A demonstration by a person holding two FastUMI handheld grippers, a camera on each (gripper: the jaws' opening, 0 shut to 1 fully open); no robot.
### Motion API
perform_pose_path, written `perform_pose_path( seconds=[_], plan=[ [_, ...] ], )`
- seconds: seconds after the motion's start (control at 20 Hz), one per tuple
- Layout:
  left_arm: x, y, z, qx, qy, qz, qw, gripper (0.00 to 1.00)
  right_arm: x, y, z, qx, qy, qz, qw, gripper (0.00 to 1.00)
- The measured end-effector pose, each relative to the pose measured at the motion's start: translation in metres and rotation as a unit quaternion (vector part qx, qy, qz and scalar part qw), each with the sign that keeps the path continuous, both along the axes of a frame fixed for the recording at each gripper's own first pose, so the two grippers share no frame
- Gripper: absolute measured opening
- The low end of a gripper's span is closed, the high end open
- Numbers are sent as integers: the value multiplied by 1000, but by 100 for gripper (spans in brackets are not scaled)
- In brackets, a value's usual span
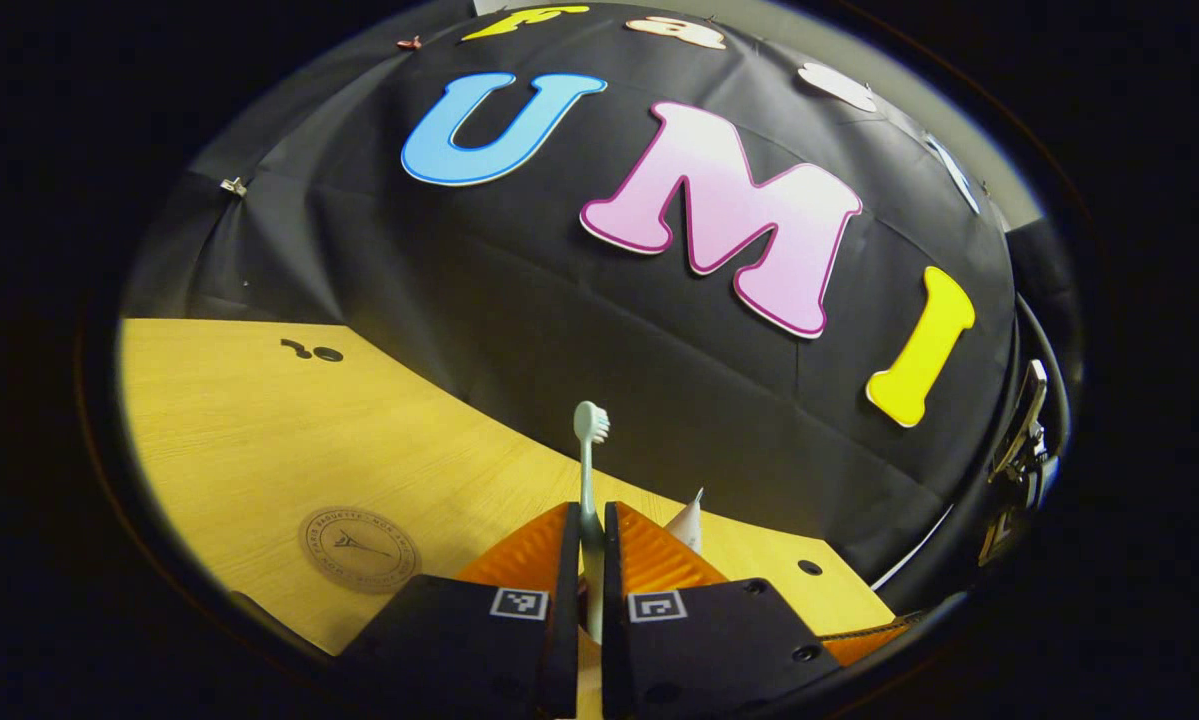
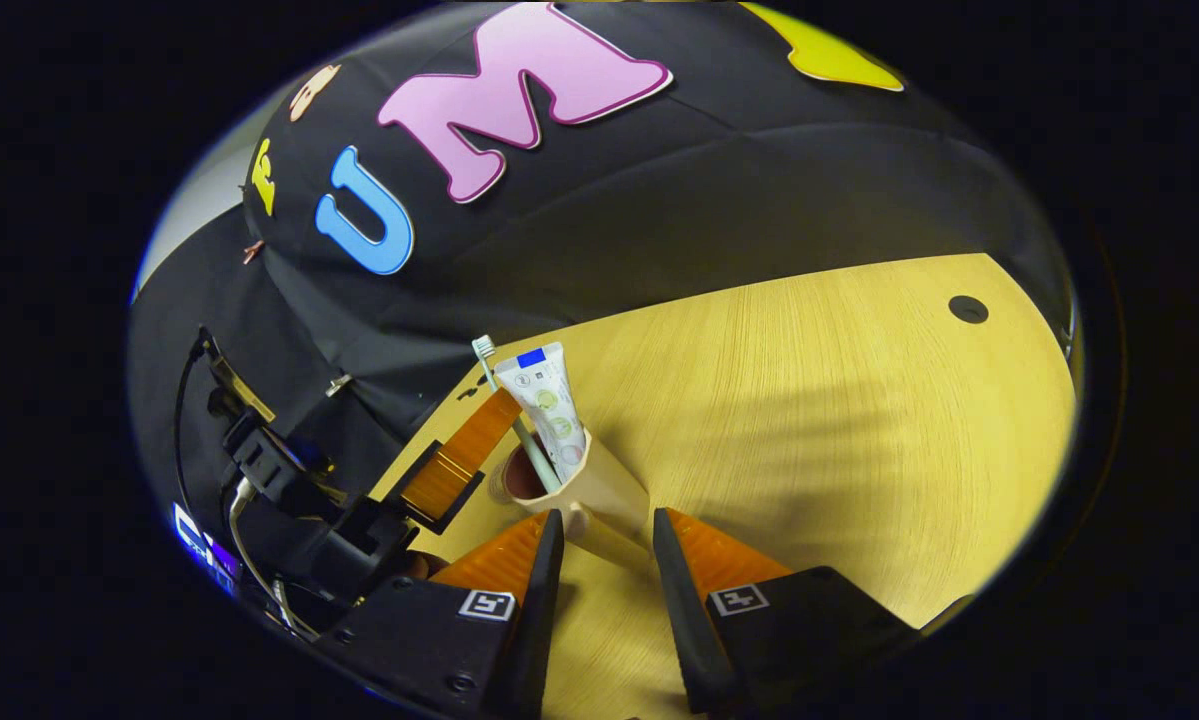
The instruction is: Put the toothbrush and toothpaste on the desktop into the cup, then pick up the cup and place it on the coaster on the desktop.
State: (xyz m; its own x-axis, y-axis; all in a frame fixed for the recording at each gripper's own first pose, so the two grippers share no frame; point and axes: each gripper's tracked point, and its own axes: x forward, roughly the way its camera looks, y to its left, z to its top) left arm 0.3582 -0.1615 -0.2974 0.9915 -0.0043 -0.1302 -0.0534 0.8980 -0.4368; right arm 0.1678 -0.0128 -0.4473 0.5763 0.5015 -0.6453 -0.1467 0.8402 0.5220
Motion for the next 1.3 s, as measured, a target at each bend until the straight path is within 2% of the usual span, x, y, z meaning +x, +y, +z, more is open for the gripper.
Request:
perform_pose_path(
  seconds=[0.15, 0.25, 0.35, 0.4, 0.45, 0.5, 0.55, 0.6, 0.7, 0.8, 1.1, 1.3],
  plan=[
    [-9, -1, -10, -8, 17, -16, 1000, 19, -1, 2, 3, -9, -1, 15, 1000, 56],
    [-13, 0, -12, -9, 24, -25, 999, 27, -1, 2, 4, -19, 1, 30, 999, 56],
    [-22, 0, -14, -11, 32, -33, 999, 38, -2, 2, 4, -35, 4, 48, 998, 56],
    [-28, 3, -12, -6, 33, -35, 999, 51, -4, 4, 4, -43, 7, 61, 997, 56],
    [-34, 7, -9, 4, 33, -36, 999, 42, -5, 6, 4, -53, 10, 77, 996, 56],
    [-43, 11, -5, 15, 32, -37, 999, 54, -5, 9, 3, -60, 13, 90, 994, 56],
    [-52, 13, -1, 28, 33, -44, 998, 55, -5, 14, 3, -66, 14, 107, 992, 56],
    [-63, 11, 0, 45, 40, -60, 996, 46, -4, 18, 2, -78, 15, 121, 989, 55],
    [-88, 21, 1, 94, 57, -72, 991, 47, -3, 25, -2, -103, 14, 150, 983, 55],
    [-116, 30, 5, 124, 68, -76, 987, 47, -2, 31, -11, -132, 18, 176, 975, 55],
    [-183, 53, 10, 138, 97, -82, 982, 47, -6, 43, -32, -207, 35, 251, 945, 56],
    [-214, 65, 12, 132, 115, -75, 982, 47, -1, 49, -42, -216, 58, 259, 939, 55]
  ],
)
